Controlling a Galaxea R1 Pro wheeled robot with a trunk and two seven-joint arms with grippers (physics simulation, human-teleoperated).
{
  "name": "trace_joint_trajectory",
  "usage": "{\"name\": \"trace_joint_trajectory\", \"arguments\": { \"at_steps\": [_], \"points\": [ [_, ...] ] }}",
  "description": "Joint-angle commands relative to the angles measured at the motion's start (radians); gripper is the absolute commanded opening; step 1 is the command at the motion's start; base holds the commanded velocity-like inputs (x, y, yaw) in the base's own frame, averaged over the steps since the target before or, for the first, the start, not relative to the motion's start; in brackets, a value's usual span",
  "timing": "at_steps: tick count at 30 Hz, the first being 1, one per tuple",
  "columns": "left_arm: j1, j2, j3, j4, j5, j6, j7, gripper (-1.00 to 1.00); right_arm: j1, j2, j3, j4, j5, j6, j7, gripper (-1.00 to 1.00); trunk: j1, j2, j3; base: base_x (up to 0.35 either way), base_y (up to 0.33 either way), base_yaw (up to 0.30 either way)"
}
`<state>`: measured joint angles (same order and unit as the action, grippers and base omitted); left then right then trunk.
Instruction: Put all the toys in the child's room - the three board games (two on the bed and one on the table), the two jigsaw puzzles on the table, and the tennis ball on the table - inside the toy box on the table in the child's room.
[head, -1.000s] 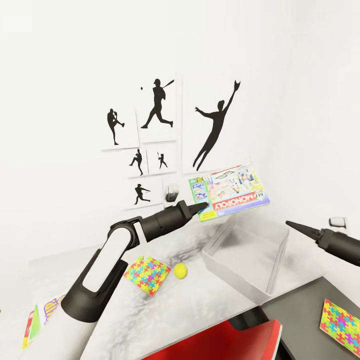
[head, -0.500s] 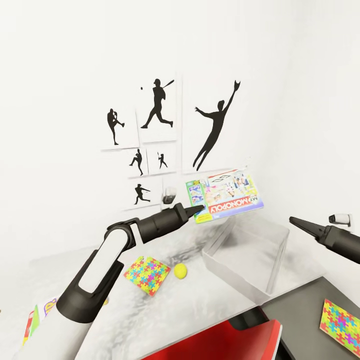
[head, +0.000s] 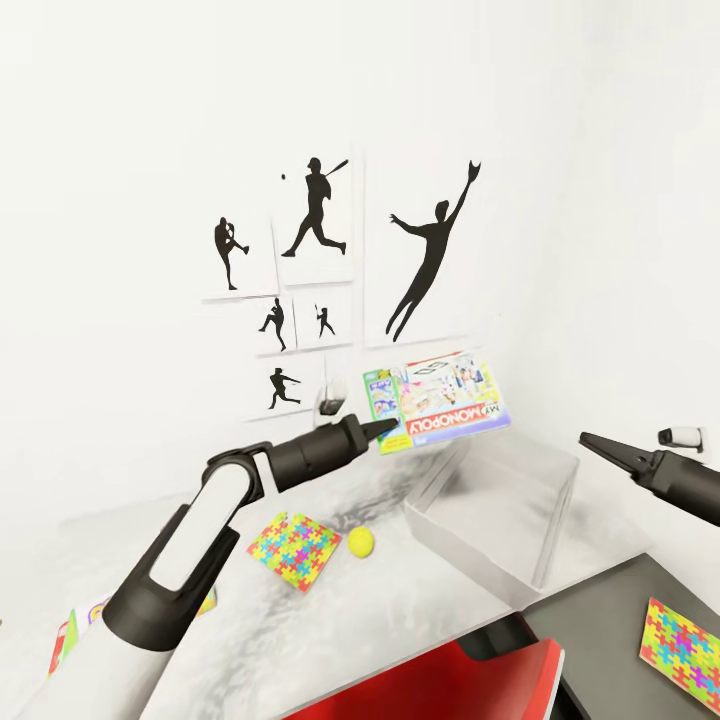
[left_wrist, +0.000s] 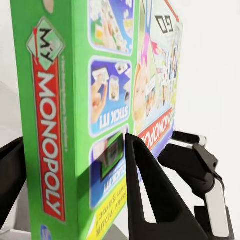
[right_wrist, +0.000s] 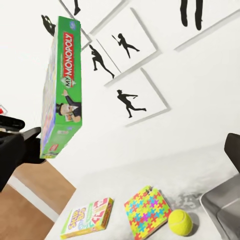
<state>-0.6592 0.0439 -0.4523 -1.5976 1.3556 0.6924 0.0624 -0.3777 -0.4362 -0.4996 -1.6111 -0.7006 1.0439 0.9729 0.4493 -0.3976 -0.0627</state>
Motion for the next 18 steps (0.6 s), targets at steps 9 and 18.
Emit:
{"name": "trace_joint_trajectory", "arguments": {
  "at_steps": [9, 18],
  "points": [
    [0.005, 0.005, -0.001, 0.013, -0.093, 0.001, -0.081, -1.00, -0.001, 0.000, 0.035, 0.002, -0.040, 0.003, 0.006, 1.00, 0.001, -0.002, -0.002, 0.000, 0.000, 0.000],
    [0.025, 0.006, -0.003, 0.028, -0.187, 0.000, -0.149, -1.00, -0.001, 0.001, 0.064, 0.002, -0.066, 0.003, 0.006, 1.00, 0.001, -0.002, -0.002, 0.000, 0.000, 0.000]
  ]
}}
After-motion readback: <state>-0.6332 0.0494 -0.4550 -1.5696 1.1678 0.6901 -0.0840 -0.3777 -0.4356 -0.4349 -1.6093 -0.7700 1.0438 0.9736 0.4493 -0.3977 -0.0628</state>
